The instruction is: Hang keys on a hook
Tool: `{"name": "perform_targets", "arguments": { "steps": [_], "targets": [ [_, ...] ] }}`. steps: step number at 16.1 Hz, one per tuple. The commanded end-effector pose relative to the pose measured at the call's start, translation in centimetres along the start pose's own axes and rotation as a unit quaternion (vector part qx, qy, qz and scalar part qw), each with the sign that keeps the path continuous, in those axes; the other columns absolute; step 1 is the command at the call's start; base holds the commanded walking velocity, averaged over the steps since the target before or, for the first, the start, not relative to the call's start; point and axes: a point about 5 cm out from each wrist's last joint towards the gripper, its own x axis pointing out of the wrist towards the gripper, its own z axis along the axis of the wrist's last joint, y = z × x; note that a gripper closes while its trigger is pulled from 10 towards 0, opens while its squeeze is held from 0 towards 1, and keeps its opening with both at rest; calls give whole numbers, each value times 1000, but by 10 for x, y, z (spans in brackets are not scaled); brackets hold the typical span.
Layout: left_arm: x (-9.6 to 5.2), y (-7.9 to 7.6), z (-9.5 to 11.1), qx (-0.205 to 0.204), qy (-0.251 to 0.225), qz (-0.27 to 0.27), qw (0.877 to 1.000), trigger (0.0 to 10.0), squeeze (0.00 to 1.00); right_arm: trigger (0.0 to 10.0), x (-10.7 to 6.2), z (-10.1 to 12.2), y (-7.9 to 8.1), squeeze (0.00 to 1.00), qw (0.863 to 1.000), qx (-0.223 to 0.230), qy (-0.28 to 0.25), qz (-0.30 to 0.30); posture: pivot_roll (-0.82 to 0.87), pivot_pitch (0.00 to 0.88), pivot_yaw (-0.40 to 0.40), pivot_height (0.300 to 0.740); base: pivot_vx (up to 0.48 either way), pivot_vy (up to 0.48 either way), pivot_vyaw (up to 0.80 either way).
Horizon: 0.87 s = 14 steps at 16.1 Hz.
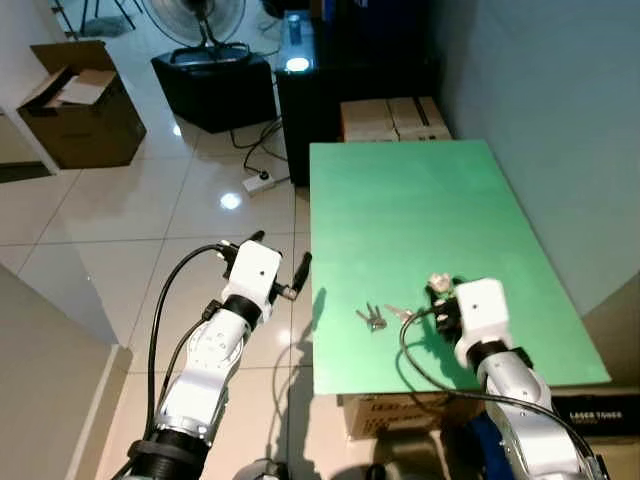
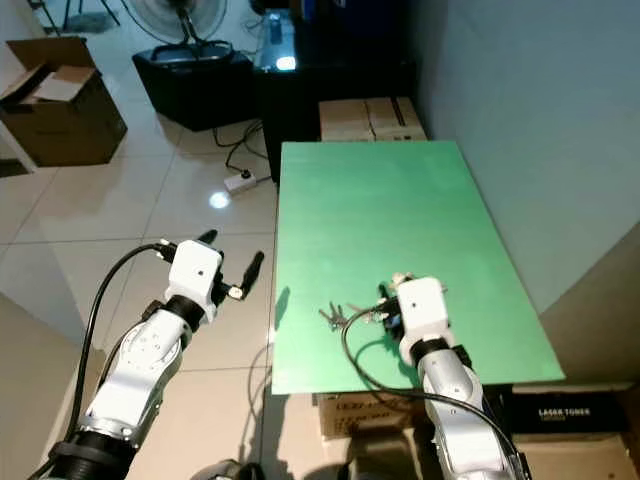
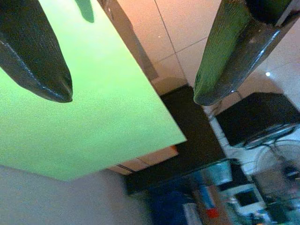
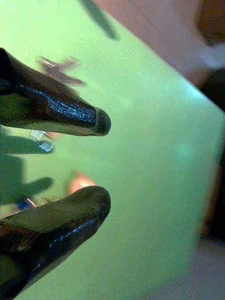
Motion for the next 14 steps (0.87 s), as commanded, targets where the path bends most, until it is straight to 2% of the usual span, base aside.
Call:
{"name": "perform_targets", "arguments": {
  "steps": [1, 2, 4, 5, 7, 9, 10, 12, 14],
  "targets": [
    [-3, -2, 0, 8, -5, -21, 1000, 10000, 0, 10000, 1, -14, 9, 1000, 998, -20, 45, 41, -184, 142, 76, 740, 0, 0, 0],
    [-6, -7, 2, 6, -13, -51, 999, 10000, 0, 10000, 5, -21, 18, 1000, 996, -20, 59, 71, -176, 151, 77, 740, 0, 0, 0],
    [-10, -10, 2, 16, -15, -74, 997, 10000, 0, 10000, 9, -22, 26, 1000, 994, -10, 68, 88, -171, 156, 78, 740, 0, 0, 0],
    [-14, -15, 2, 10, -17, -98, 995, 10000, 0, 10000, 11, -29, 39, 1000, 988, -9, 99, 118, -162, 161, 74, 740, 0, 0, 0],
    [-16, -18, 5, -8, -24, -121, 992, 10000, 0, 10000, 10, -37, 45, 1000, 984, -28, 122, 128, -152, 160, 70, 740, 0, 0, 0],
    [-28, -30, 9, -37, -26, -202, 978, 10000, 0, 10000, 14, -43, 35, 1000, 990, -8, 132, 55, -136, 167, 71, 740, 0, 0, 0],
    [-31, -32, 8, -37, -23, -217, 975, 10000, 0, 10000, 15, -43, 33, 1000, 990, -4, 130, 45, -134, 168, 72, 740, 0, 0, 0],
    [-36, -34, 7, -31, -17, -228, 973, 10000, 0, 10000, 18, -39, 26, 1000, 993, -3, 111, 25, -124, 174, 77, 740, 0, 0, 0],
    [-36, -28, 8, -28, -14, -216, 976, 10000, 0, 10000, 19, -38, 15, 1000, 995, 14, 100, -8, -114, 182, 81, 740, 0, 0, 0]
  ]
}}
